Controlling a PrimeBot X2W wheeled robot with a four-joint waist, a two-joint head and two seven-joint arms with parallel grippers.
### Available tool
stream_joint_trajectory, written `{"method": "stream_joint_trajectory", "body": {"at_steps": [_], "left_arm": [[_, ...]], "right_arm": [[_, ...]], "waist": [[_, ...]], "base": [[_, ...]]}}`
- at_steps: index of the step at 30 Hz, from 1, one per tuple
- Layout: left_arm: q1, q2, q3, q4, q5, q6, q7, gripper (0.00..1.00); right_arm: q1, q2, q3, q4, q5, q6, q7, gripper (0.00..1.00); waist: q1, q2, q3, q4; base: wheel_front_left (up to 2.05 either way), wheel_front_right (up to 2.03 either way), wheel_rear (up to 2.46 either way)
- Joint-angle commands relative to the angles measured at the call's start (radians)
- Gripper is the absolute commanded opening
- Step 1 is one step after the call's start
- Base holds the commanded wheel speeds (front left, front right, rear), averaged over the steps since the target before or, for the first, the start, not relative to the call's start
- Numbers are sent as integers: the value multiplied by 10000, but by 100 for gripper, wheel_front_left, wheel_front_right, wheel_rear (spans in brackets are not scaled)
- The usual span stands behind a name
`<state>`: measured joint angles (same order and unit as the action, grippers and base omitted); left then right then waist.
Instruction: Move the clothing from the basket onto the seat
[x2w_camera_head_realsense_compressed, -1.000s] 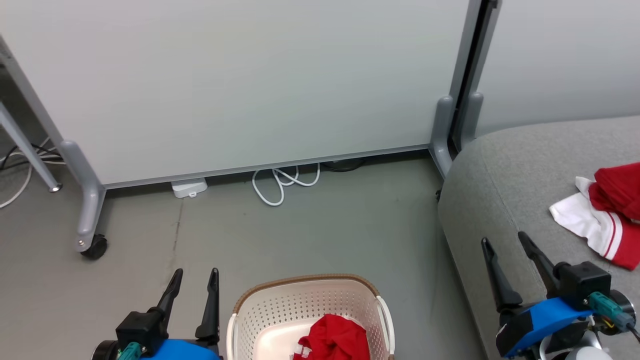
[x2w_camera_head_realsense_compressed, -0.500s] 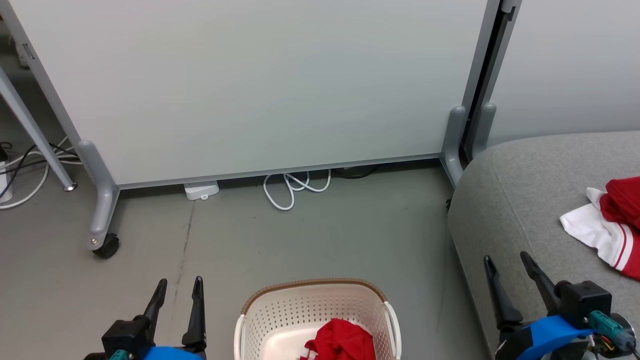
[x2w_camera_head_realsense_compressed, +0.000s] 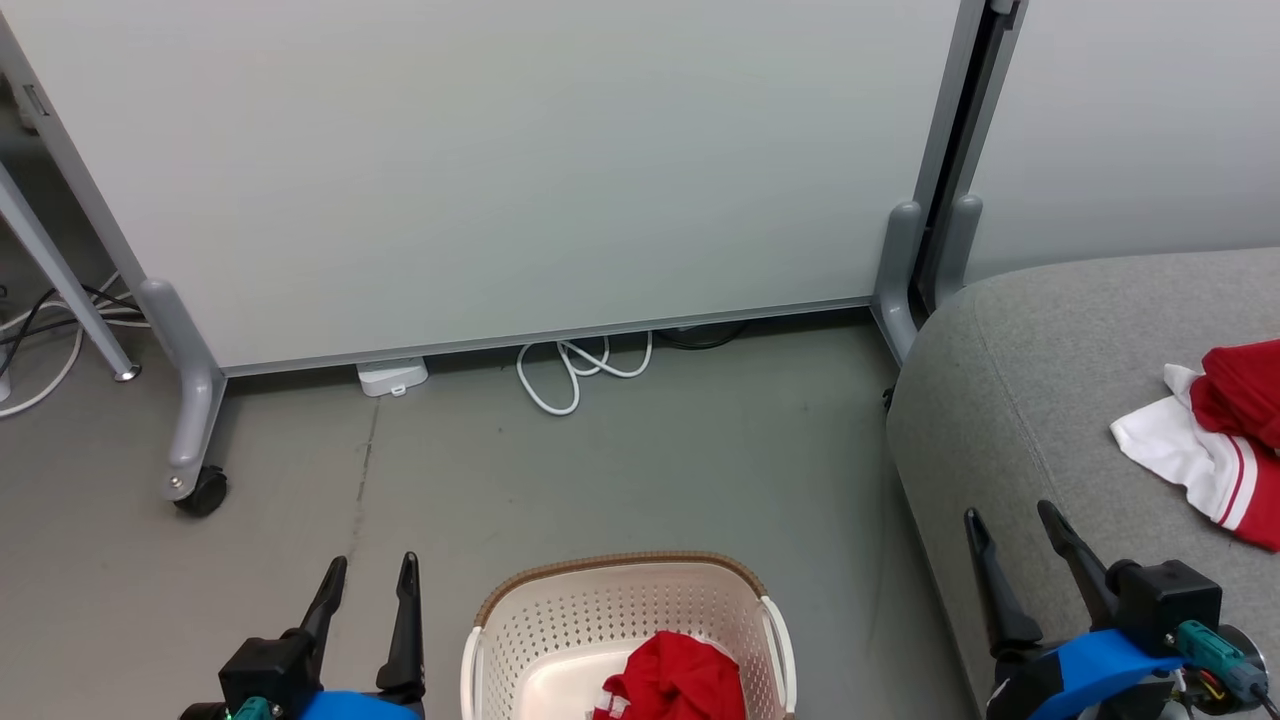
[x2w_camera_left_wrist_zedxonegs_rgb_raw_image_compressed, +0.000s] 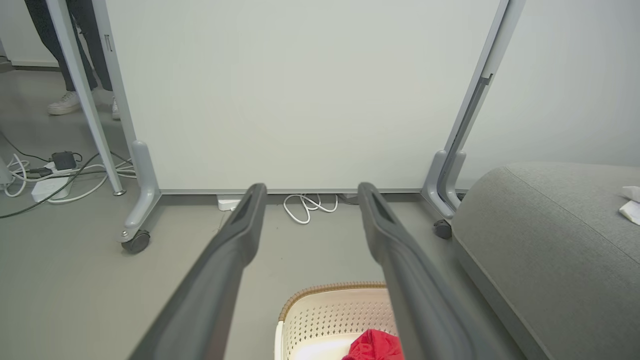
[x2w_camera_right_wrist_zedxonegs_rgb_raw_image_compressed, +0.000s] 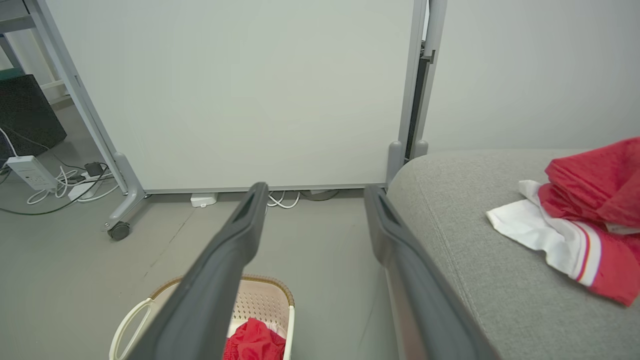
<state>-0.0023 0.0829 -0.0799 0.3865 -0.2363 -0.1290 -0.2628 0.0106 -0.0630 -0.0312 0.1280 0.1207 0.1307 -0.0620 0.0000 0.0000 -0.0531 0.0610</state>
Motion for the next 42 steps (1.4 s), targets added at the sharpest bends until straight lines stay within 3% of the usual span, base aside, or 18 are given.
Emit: {"method": "stream_joint_trajectory", "body": {"at_steps": [1,21,33,42], "left_arm": [[-140,-25,18,32,23,-20,-30,100],[-393,-1,-296,147,-56,-21,-30,100],[-1620,113,-727,461,-167,-20,-30,100],[-3281,595,-1674,1579,-269,-20,-30,100]], "right_arm": [[147,37,1,-36,-6,1,10,100],[49,69,342,-323,-67,1,153,100],[-952,-94,1141,-660,-60,1,-93,100],[-1884,-15,1494,-583,22,1,-566,100]], "waist": [[0,0,7,-14],[0,0,630,-382],[0,0,3185,-1718],[0,0,5323,-2658]], "base": [[0,0,0],[0,0,0],[0,0,0],[0,0,0]]}}
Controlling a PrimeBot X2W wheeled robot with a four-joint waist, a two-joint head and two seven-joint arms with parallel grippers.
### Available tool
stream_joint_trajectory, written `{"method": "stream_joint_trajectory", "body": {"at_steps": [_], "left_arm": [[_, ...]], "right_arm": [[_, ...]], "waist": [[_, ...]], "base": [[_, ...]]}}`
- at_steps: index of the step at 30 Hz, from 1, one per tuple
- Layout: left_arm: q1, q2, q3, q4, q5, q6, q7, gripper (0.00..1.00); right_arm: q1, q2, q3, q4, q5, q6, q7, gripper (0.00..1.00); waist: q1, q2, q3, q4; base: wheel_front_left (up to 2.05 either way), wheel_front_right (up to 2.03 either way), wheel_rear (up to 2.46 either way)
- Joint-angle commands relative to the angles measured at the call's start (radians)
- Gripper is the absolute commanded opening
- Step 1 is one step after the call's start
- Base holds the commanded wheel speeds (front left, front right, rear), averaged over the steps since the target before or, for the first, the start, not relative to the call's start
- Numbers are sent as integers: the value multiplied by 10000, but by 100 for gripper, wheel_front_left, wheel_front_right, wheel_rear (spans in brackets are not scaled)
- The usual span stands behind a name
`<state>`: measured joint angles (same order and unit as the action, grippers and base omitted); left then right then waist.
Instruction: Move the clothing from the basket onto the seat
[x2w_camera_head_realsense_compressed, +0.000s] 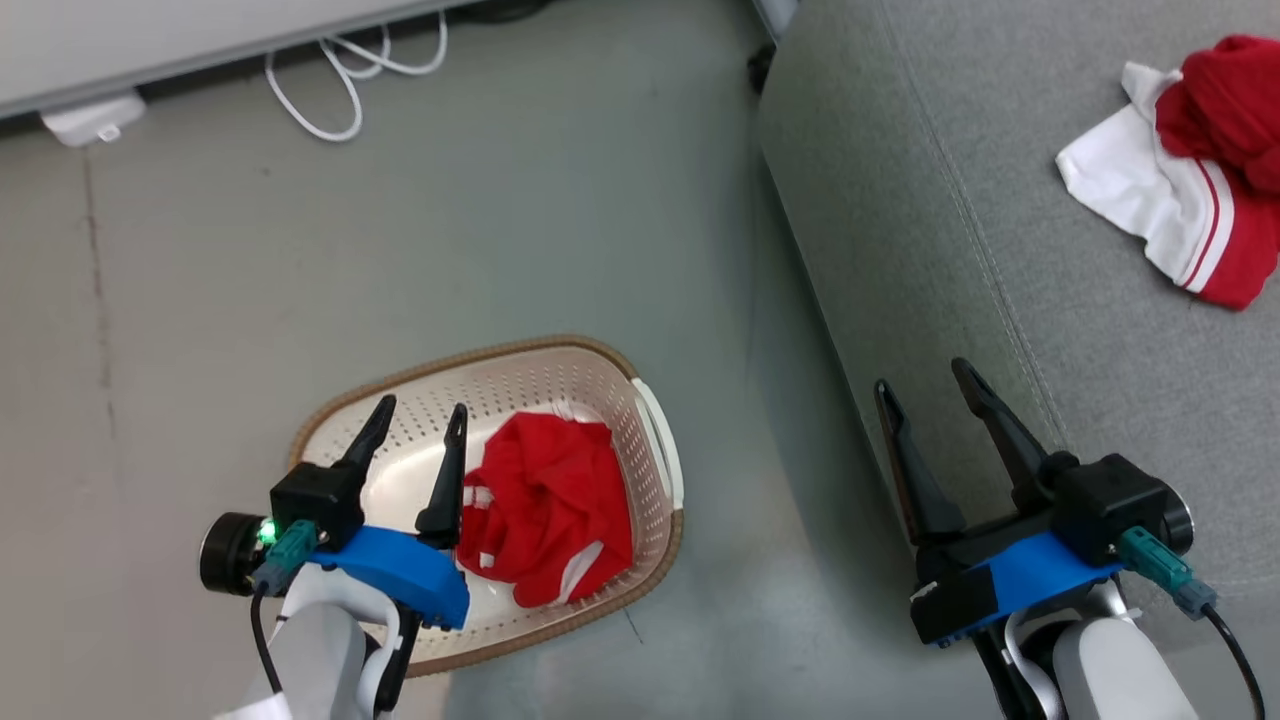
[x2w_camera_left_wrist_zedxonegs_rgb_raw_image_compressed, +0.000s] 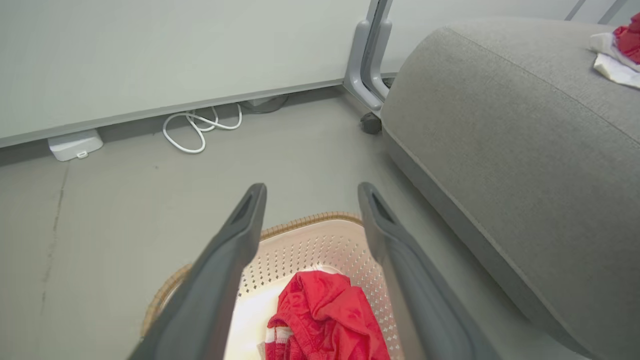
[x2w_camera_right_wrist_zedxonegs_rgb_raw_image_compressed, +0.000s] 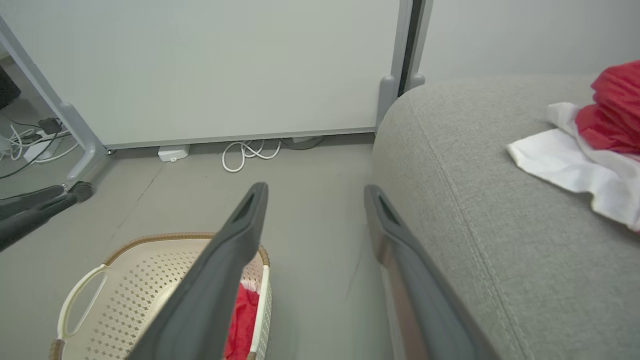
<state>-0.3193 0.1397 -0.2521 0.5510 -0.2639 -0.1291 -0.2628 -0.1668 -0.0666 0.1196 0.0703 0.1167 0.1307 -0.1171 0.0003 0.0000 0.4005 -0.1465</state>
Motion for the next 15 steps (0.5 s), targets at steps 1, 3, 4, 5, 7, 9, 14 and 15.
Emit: {"method": "stream_joint_trajectory", "body": {"at_steps": [1,3,4,5,7,9,14,15], "left_arm": [[-309,87,-85,75,23,-18,-30,100],[-666,245,-360,410,28,-18,-30,100],[-853,326,-512,588,20,-18,-30,100],[-1046,413,-677,791,-8,-18,-30,100],[-1439,551,-971,1158,-83,-18,-30,100],[-1808,701,-1307,1557,-151,-18,-30,100],[-2837,1135,-2609,2665,-268,-17,6,100],[-2988,1209,-2797,2805,-299,-15,8,100]], "right_arm": [[-215,34,29,9,69,1,-61,100],[-399,59,138,35,110,1,-173,100],[-495,75,180,58,128,1,-242,100],[-598,89,236,73,156,1,-302,100],[-772,109,323,128,202,1,-427,100],[-920,134,382,184,257,1,-565,100],[-1336,168,603,353,384,1,-899,100],[-1409,169,644,409,424,1,-941,100]], "waist": [[-3,0,1016,-664],[-3,0,1460,-821],[-3,0,1679,-890],[-3,0,1917,-965],[-3,0,2334,-1079],[-3,0,2702,-1176],[-3,0,3655,-1424],[-3,0,3769,-1464]], "base": [[0,0,0],[0,0,0],[0,0,0],[0,0,0],[0,0,0],[0,0,0],[0,0,0],[0,0,0]]}}
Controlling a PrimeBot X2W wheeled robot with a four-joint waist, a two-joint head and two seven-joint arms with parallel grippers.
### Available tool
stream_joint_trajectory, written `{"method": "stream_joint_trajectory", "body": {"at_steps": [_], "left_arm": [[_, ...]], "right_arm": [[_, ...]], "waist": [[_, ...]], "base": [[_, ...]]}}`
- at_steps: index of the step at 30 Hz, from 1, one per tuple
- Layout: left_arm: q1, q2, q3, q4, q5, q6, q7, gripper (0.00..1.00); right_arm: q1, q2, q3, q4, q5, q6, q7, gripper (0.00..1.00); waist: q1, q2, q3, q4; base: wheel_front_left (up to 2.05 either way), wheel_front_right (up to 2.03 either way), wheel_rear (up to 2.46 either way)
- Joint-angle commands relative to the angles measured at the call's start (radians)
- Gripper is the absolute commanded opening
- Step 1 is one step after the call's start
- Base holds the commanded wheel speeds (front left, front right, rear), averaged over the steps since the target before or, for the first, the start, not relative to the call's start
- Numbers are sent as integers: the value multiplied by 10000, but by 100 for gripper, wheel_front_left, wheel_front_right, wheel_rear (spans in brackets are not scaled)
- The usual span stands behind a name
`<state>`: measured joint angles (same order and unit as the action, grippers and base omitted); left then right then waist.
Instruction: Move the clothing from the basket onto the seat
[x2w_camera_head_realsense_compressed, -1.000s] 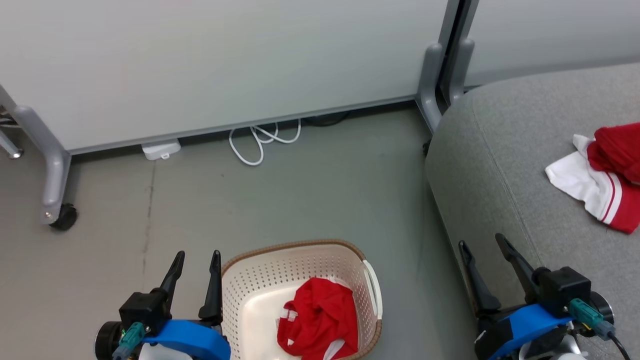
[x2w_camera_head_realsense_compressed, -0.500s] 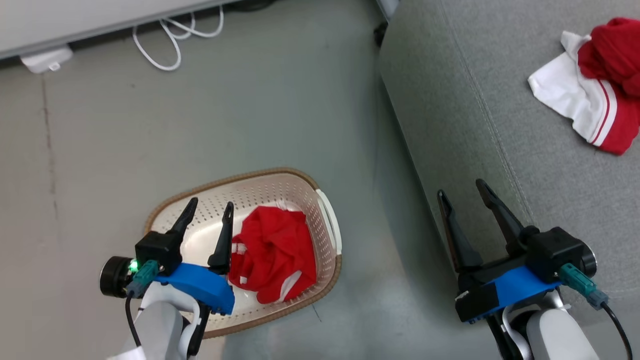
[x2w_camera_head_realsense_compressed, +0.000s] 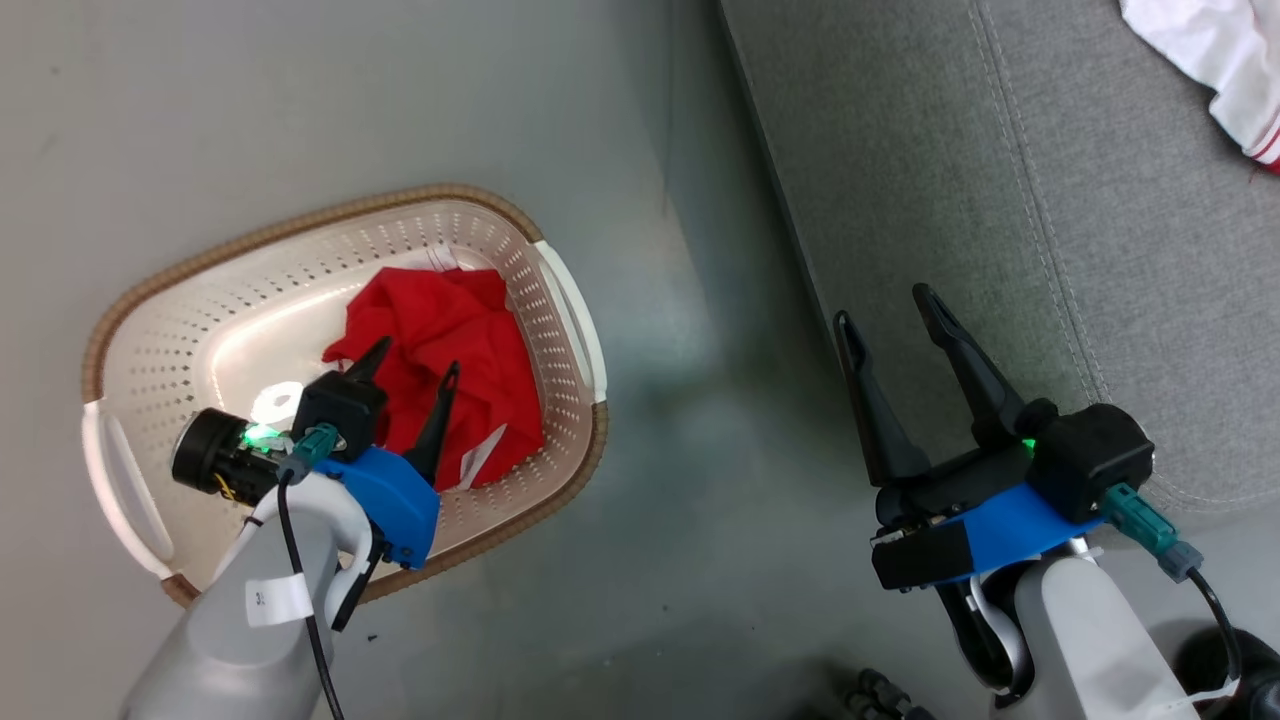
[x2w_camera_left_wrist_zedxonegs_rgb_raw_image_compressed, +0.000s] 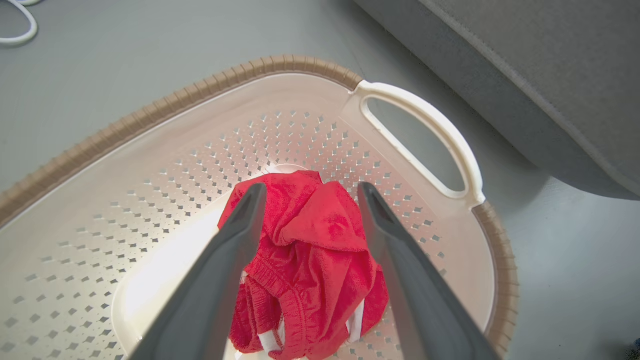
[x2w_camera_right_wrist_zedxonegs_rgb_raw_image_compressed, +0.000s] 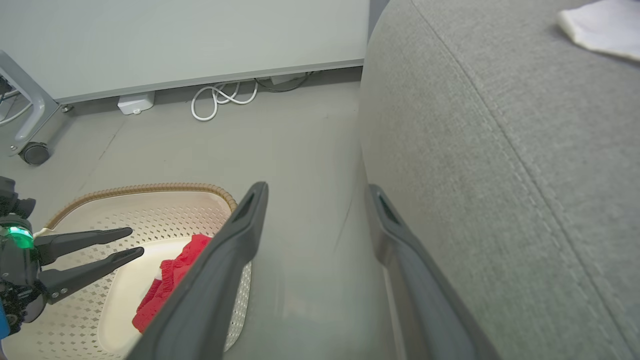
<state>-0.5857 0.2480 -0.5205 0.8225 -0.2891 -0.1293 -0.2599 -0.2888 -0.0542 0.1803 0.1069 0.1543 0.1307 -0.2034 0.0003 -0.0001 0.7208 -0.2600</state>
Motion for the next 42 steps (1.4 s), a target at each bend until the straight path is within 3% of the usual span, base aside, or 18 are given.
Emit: {"method": "stream_joint_trajectory", "body": {"at_steps": [1,8,14,25,41,42], "left_arm": [[-463,194,-305,218,-104,-13,-20,100],[-1230,651,-1644,973,-286,-13,304,100],[-1636,935,-2175,1500,-900,-13,906,100],[-2142,1109,-2257,2390,-1741,24,2176,100],[-2459,780,-2578,2678,-2111,-10,2237,100],[-2470,780,-2624,2707,-2085,-11,2288,74]], "right_arm": [[-268,47,75,93,80,1,-143,100],[-638,45,536,411,571,1,-441,100],[-869,47,857,602,937,1,-591,100],[-1033,49,1162,511,1409,1,-627,100],[-1069,49,1198,429,1571,1,-629,100],[-1070,49,1205,441,1575,1,-629,100]], "waist": [[-3,1,671,-370],[-3,1,1225,-744],[-3,1,1615,-1113],[-3,1,2186,-1481],[-3,1,2299,-1408],[-3,1,2287,-1411]], "base": [[0,0,0],[0,0,0],[0,0,0],[0,0,0],[0,0,0],[0,0,0]]}}
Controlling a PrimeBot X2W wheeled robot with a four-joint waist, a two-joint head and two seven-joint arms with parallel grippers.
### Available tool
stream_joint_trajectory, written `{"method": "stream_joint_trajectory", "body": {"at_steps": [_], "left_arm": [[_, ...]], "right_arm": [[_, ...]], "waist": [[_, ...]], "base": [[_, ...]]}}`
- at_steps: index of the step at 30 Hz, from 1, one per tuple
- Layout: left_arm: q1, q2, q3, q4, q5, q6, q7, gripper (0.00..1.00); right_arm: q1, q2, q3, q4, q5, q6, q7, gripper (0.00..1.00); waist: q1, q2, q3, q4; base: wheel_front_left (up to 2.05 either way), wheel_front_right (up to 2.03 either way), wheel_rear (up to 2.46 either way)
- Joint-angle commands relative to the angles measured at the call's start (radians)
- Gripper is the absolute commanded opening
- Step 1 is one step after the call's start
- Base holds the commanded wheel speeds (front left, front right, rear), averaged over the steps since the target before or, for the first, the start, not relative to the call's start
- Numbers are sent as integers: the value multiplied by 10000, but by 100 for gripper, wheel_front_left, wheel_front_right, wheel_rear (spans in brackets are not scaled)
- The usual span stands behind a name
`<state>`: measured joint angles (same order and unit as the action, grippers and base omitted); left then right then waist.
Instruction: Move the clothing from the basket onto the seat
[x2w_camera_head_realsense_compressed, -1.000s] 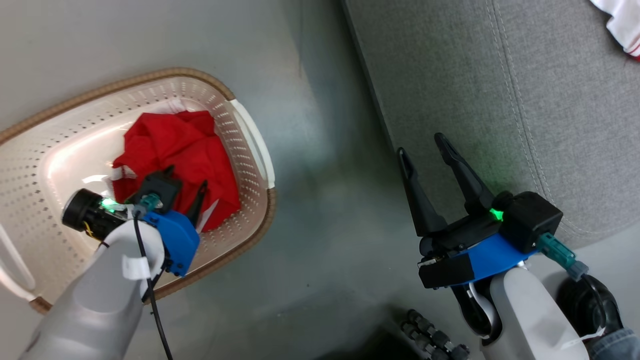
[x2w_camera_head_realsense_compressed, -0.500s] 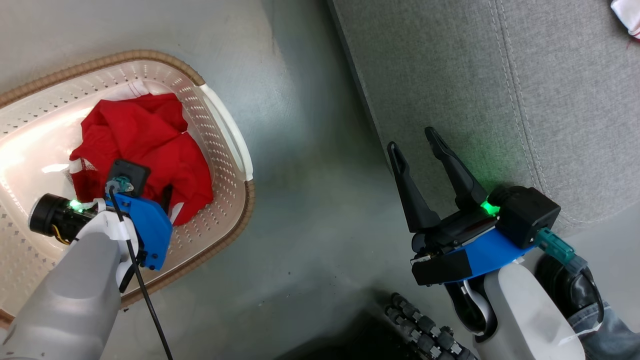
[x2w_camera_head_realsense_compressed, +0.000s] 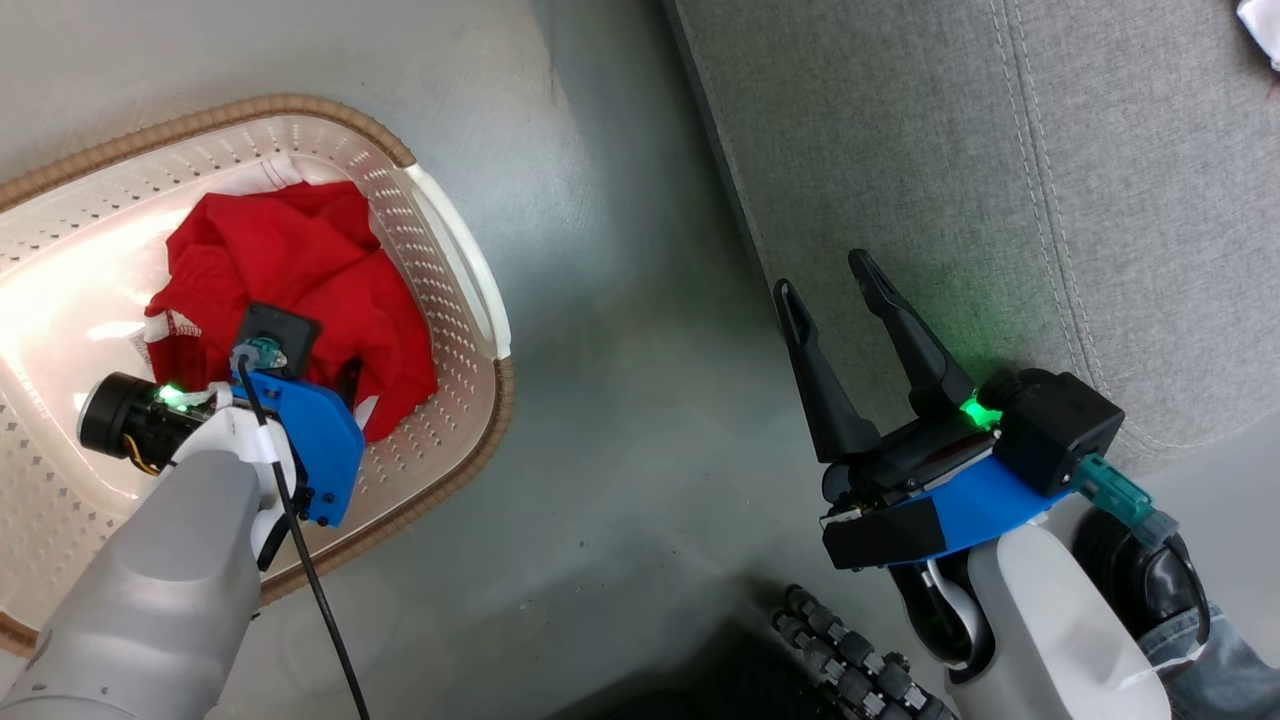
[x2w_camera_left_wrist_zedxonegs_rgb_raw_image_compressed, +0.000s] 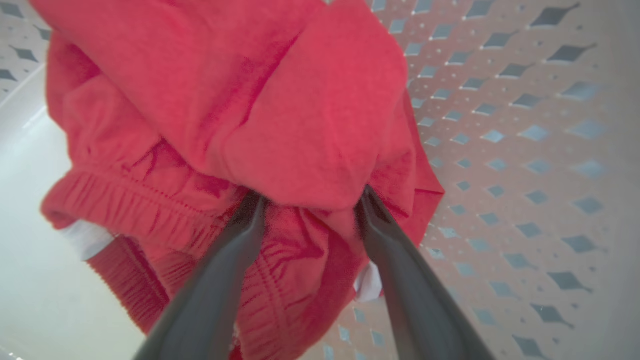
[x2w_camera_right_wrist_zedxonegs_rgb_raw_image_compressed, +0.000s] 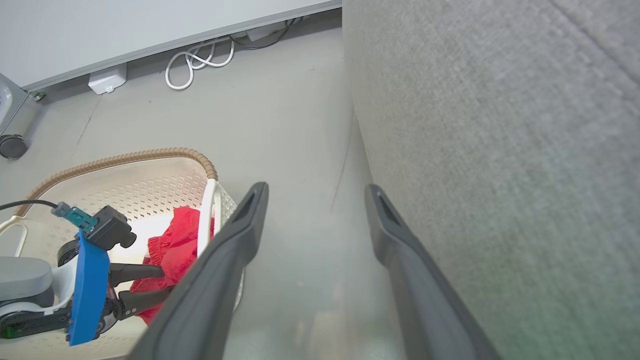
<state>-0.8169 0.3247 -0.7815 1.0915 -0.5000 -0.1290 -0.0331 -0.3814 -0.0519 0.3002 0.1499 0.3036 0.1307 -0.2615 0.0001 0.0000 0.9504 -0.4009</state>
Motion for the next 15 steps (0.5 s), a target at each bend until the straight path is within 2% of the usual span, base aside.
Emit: {"method": "stream_joint_trajectory", "body": {"at_steps": [1,3,15], "left_arm": [[-171,8,-54,35,24,-16,44,39],[-182,-6,-133,57,-15,-17,62,0],[-176,45,-461,-24,-288,-18,134,0]], "right_arm": [[-141,26,9,18,84,1,-48,100],[-133,26,15,26,88,1,-48,100],[-114,27,16,-26,75,1,-49,100]], "waist": [[-1,0,-22,-4],[-1,0,-46,-11],[-1,0,-140,-29]], "base": [[0,0,0],[0,0,0],[0,0,0]]}}
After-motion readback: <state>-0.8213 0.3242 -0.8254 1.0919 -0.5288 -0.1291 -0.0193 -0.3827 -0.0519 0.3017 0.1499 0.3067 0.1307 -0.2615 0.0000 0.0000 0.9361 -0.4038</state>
